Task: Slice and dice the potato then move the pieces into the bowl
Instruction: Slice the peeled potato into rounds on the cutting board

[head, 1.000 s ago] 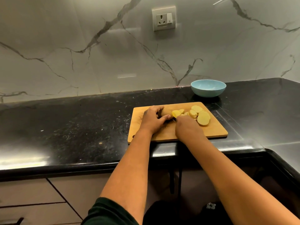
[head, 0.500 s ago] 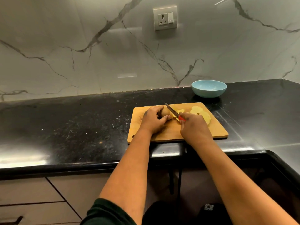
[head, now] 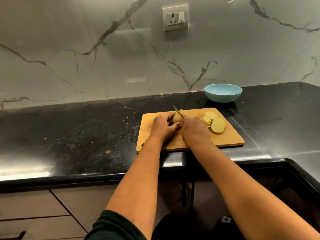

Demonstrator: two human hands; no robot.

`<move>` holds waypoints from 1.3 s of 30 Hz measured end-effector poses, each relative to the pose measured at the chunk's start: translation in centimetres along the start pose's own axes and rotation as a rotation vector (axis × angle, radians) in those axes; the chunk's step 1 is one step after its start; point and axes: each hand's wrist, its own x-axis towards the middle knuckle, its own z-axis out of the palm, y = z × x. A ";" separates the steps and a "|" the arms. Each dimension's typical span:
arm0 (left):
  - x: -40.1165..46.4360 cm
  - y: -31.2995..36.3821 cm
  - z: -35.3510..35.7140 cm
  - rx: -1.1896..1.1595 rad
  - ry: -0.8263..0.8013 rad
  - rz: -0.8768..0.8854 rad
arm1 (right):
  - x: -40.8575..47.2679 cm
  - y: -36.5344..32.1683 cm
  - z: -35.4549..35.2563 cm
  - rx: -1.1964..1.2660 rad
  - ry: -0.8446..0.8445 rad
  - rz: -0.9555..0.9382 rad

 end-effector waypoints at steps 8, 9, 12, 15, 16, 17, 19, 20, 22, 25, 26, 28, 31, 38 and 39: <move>-0.2 0.0 0.0 -0.014 0.010 0.011 | -0.8 0.5 -0.2 -0.059 -0.069 0.013; -0.3 0.0 0.1 -0.010 0.013 0.013 | -0.5 0.3 -0.2 -0.055 -0.075 0.002; -0.4 0.1 0.0 -0.019 0.011 0.012 | 0.3 -0.1 0.0 -0.042 -0.095 -0.013; -0.3 0.1 -0.2 -0.034 -0.003 0.005 | 0.0 0.3 0.0 -0.061 -0.130 0.005; -0.3 0.1 -0.2 -0.042 -0.004 -0.003 | -0.2 0.5 0.1 -0.065 -0.140 0.010; -0.4 0.1 -0.3 -0.047 -0.005 -0.008 | -0.5 0.7 0.0 -0.070 -0.155 0.013; -0.5 0.1 -0.4 -0.040 -0.008 -0.011 | -0.5 1.2 -0.6 -0.066 -0.199 0.044; -0.6 0.2 -0.4 -0.030 -0.013 -0.010 | -0.5 1.6 -1.1 -0.060 -0.223 0.071; -0.7 0.3 -0.5 -0.005 -0.025 -0.016 | -0.1 2.9 -2.4 -0.049 -0.262 0.095; -1.0 0.7 -0.5 0.054 -0.026 0.001 | -0.5 5.1 -4.3 0.073 -0.230 0.117; -1.0 0.9 -0.4 0.069 -0.020 0.014 | -0.8 5.6 -4.6 0.154 -0.186 0.130; -1.3 1.3 -0.3 0.093 -0.011 0.039 | -1.3 5.9 -4.8 0.272 -0.075 0.147; -1.3 1.3 -0.3 0.112 -0.012 0.035 | -1.7 5.3 -3.6 0.268 -0.071 0.120; -0.9 0.9 -0.2 0.117 -0.021 0.021 | -1.3 5.1 -0.6 0.165 -0.085 0.159; -0.8 0.7 -0.2 0.111 -0.021 0.015 | -1.0 5.2 -0.6 0.195 -0.042 0.161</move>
